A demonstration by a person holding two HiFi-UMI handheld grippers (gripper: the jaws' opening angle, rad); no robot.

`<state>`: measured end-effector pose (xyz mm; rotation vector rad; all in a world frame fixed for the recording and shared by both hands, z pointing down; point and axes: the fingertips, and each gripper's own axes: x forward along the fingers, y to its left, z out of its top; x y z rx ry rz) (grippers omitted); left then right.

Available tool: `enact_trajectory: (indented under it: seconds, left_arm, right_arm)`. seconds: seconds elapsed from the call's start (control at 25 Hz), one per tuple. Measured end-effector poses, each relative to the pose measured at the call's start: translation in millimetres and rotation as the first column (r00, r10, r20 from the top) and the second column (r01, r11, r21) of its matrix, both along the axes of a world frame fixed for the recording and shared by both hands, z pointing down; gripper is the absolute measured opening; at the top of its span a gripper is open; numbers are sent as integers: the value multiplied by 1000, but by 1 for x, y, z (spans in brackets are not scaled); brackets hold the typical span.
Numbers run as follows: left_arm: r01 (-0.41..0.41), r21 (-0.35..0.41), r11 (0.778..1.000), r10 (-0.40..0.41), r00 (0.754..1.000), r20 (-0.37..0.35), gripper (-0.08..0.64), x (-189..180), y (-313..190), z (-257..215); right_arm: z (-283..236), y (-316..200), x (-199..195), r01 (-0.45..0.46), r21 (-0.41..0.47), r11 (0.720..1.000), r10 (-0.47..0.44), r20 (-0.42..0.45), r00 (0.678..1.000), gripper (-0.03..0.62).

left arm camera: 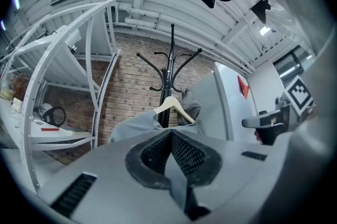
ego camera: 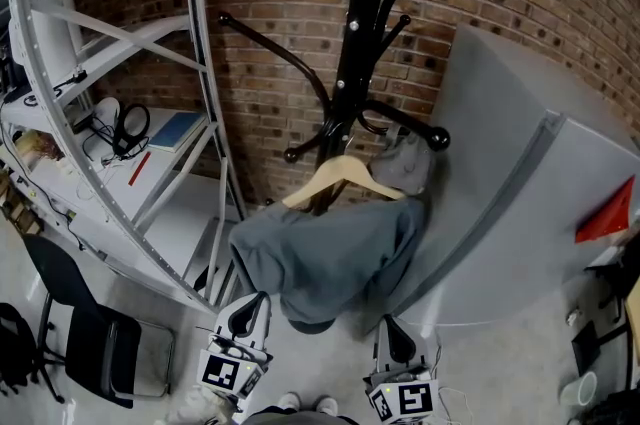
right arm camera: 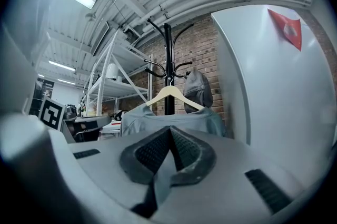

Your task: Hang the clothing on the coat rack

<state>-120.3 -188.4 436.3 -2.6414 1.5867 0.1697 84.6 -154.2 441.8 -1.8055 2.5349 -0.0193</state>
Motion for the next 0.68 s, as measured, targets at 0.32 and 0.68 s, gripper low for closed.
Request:
enact_trajectory:
  seconds: [0.32,0.68]
  left_arm:
    - [-3,-3,1000,3,1000,4,8,2,1,6]
    - [-16,-29,999,16,1000,0,8,3,3,11]
  right_arm:
    - [-2,-2,-1,-2,11,1000,2,4,1000,21]
    - [-1,1,-6,7,4,1000,-7,9,1000,21]
